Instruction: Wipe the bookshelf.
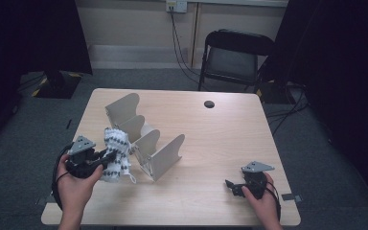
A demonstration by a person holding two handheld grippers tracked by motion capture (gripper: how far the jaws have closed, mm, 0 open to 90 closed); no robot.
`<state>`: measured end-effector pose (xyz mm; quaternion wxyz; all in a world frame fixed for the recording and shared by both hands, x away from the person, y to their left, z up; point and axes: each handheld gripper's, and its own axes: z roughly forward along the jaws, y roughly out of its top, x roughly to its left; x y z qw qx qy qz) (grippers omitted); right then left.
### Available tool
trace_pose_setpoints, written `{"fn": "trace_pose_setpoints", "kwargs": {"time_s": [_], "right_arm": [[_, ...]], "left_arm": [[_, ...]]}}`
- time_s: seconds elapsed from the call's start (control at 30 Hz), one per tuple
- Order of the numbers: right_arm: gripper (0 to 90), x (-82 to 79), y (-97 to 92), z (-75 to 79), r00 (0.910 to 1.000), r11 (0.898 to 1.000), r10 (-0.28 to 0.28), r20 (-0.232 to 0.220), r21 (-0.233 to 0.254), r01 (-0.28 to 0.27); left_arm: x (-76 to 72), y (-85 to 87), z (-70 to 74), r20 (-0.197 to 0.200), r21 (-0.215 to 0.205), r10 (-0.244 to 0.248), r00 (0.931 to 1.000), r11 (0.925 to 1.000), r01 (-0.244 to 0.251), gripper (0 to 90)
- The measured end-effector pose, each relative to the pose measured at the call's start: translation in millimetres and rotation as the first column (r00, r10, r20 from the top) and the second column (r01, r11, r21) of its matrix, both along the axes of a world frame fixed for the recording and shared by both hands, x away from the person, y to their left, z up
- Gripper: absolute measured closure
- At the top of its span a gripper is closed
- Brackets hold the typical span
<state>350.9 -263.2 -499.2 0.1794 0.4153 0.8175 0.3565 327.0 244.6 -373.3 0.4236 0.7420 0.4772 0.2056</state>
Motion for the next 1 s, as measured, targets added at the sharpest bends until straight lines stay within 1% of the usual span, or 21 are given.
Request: {"fn": "trace_pose_setpoints", "kwargs": {"time_s": [0.03,0.07,0.13,0.2,0.23,0.27,0.3,0.47,0.53,0.6,0.63,0.67,0.77,0.93,0.97,1.0], "right_arm": [[13.0,0.0,0.0,0.0,1.0,1.0,0.0,0.0,0.0,0.0],[13.0,0.0,0.0,0.0,1.0,1.0,0.0,0.0,0.0,0.0],[13.0,0.0,0.0,0.0,1.0,1.0,0.0,0.0,0.0,0.0],[13.0,0.0,0.0,0.0,1.0,1.0,0.0,0.0,0.0,0.0],[13.0,0.0,0.0,0.0,1.0,1.0,0.0,0.0,0.0,0.0],[13.0,0.0,0.0,0.0,1.0,1.0,0.0,0.0,0.0,0.0],[13.0,0.0,0.0,0.0,1.0,1.0,0.0,0.0,0.0,0.0],[13.0,0.0,0.0,0.0,1.0,1.0,0.0,0.0,-0.001,0.0],[13.0,0.0,0.0,0.0,1.0,1.0,0.0,0.0,-0.001,0.0],[13.0,0.0,0.0,0.0,1.0,1.0,0.0,0.0,-0.001,0.0],[13.0,0.0,0.0,0.0,1.0,1.0,0.0,0.0,0.0,0.0],[12.9,0.0,0.0,0.0,1.0,1.0,0.0,0.0,0.0,0.0],[13.0,0.0,0.0,0.0,1.0,1.0,0.0,0.0,0.0,0.0],[13.0,0.0,0.0,0.0,1.0,1.0,0.0,0.0,0.0,0.0],[13.0,0.0,0.0,0.0,1.0,1.0,0.0,0.0,0.0,0.0],[13.0,0.0,0.0,0.0,1.0,1.0,0.0,0.0,-0.001,0.0]], "left_arm": [[3.4,-2.3,-0.7,-0.004,0.006,0.001,1.0,1.0,-0.001,75.0],[8.7,-5.1,-4.0,-0.016,0.002,0.009,0.9998,1.0,-0.009,75.0],[13.7,-6.9,-9.2,-0.026,0.002,0.014,0.9995,0.9999,-0.014,75.0],[17.7,-8.3,-16.1,-0.042,-0.013,0.024,0.9988,0.9996,-0.024,75.1],[19.1,-7.8,-18.9,-0.05,-0.009,0.019,0.9986,0.9998,-0.019,75.1],[20.0,-8.3,-21.6,-0.052,-0.016,0.025,0.9983,0.9995,-0.026,75.1],[20.9,-7.7,-24.3,-0.062,-0.012,0.022,0.9978,0.9997,-0.023,75.1],[22.8,-7.1,-35.8,-0.068,-0.013,0.03,0.9972,0.9994,-0.031,75.2],[23.8,-7.5,-39.3,-0.077,-0.011,0.031,0.9965,0.9994,-0.032,75.2],[24.2,-8.5,-43.0,-0.092,0.006,0.029,0.9954,0.9996,-0.028,75.3],[24.3,-9.5,-45.7,-0.098,-0.001,0.031,0.9947,0.9995,-0.031,75.3],[24.5,-9.8,-49.1,-0.103,0.008,0.025,0.9944,0.9997,-0.024,75.3],[25.1,-11.7,-56.8,-0.119,0.006,0.024,0.9926,0.9997,-0.024,75.3],[26.2,-14.8,-69.2,-0.154,0.035,0.021,0.9878,0.9993,-0.016,75.3],[26.3,-15.5,-70.7,-0.161,0.029,0.024,0.9866,0.9994,-0.019,75.3],[26.4,-15.4,-72.8,-0.164,0.037,0.022,0.9862,0.9992,-0.016,75.3]]}}
